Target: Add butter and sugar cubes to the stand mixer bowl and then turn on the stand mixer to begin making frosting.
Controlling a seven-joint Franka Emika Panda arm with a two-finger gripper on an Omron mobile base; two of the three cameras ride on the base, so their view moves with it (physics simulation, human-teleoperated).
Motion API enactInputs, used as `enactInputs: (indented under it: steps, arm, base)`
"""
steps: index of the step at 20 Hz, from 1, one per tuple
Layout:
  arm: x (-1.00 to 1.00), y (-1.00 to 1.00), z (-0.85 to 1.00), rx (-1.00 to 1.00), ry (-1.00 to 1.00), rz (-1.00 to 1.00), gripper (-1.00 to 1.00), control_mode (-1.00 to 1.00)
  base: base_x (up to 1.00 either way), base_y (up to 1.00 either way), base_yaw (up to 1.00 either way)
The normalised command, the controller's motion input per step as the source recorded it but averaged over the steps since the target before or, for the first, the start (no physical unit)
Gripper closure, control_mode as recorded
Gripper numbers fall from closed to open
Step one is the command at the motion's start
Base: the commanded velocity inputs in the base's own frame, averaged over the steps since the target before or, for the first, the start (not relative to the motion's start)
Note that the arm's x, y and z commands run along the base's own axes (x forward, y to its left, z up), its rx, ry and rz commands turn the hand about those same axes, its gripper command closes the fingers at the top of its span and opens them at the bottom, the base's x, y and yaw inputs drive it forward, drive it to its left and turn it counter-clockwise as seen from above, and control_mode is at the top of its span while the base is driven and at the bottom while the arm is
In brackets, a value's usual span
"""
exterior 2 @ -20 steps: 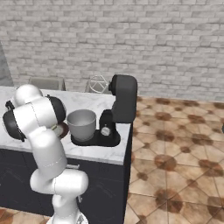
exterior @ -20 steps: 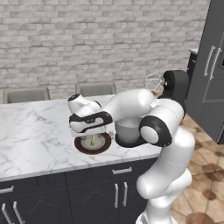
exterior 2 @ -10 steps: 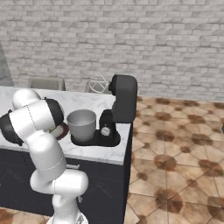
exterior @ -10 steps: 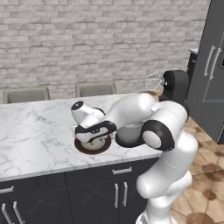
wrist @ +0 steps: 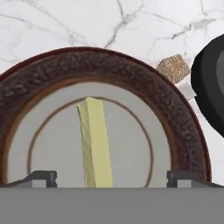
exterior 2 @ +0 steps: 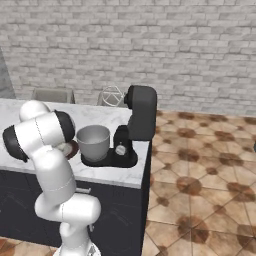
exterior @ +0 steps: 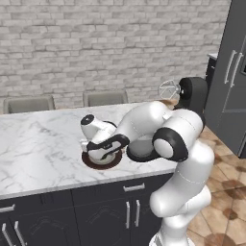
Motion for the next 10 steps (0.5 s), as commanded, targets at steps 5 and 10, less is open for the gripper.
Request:
enactInputs:
  steps: [5,10]
  arm:
    - [0.09,0.00,-0.23,0.00,-0.01,0.00,-1.00,-1.00]
    - [0.13,0.00,-0.16,0.00,0.00,0.00,-1.00,-1.00]
  base:
    - [0.00,0.00,0.00]
    - [0.00,0.00,0.00]
